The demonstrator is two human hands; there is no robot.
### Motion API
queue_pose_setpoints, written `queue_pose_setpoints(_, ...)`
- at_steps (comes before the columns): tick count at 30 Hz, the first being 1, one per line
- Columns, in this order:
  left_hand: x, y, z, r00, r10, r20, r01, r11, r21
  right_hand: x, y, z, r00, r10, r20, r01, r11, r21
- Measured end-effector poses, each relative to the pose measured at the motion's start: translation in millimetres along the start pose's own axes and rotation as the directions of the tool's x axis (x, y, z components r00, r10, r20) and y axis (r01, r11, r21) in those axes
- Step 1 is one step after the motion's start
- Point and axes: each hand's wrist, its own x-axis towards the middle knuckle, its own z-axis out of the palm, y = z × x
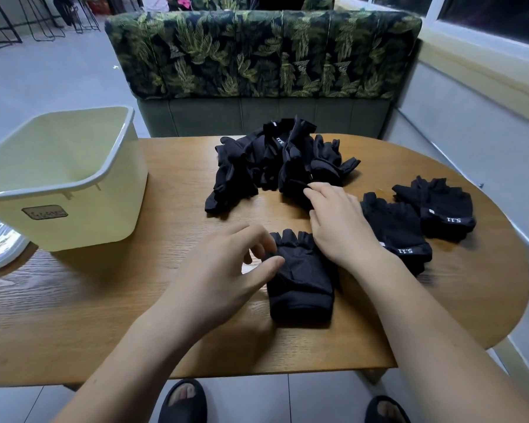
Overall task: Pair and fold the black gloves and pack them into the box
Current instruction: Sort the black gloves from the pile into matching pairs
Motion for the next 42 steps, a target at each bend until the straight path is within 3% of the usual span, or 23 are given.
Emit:
queue_pose_setpoints(5, 2, 2, -7, 0.997, -0.046, -0.068, 0.041, 0.997, -0.073, -11, -8, -25, 0.978, 0.007, -0.208, 0.046, 0.966, 0.253)
queue_pose_setpoints(9, 2, 5, -9, 0.983, -0.144, -0.116, 0.118, 0.971, -0.206, -27, -18, -52, 0.973, 0.103, -0.209, 0.024, 0.847, 0.531)
queue_pose_setpoints(11, 3, 7, -8, 0.972, -0.192, -0.132, 0.150, 0.949, -0.276, -38, -22, -61, 0.971, 0.181, -0.153, -0.025, 0.720, 0.693)
queue_pose_setpoints(14, 4, 11, -5, 0.954, -0.273, -0.128, 0.201, 0.892, -0.404, -51, -26, -70, 0.972, 0.234, -0.018, -0.085, 0.422, 0.903)
queue_pose_setpoints(17, 5, 14, -1, 0.938, -0.338, -0.078, 0.264, 0.840, -0.474, -59, -30, -79, 0.982, 0.174, 0.070, -0.096, 0.146, 0.985)
queue_pose_setpoints(20, 8, 19, 2, 0.913, -0.408, -0.017, 0.319, 0.737, -0.596, -66, -31, -84, 0.987, 0.128, 0.098, -0.100, 0.014, 0.995)
queue_pose_setpoints(25, 10, 31, 0, 0.909, -0.398, 0.123, 0.353, 0.581, -0.733, -76, -37, -77, 0.991, 0.090, 0.101, -0.102, 0.005, 0.995)
queue_pose_setpoints(32, 8, 38, 1, 0.940, -0.341, 0.024, 0.250, 0.638, -0.728, -81, -45, -70, 0.995, -0.008, 0.103, -0.102, 0.079, 0.992)
queue_pose_setpoints(36, 6, 30, -1, 0.958, -0.287, 0.028, 0.228, 0.694, -0.683, -84, -52, -73, 0.980, -0.155, 0.127, -0.119, 0.058, 0.991)
queue_pose_setpoints(42, 8, 18, -6, 0.918, -0.383, -0.103, 0.202, 0.675, -0.710, -81, -50, -72, 0.975, -0.204, 0.086, -0.073, 0.070, 0.995)
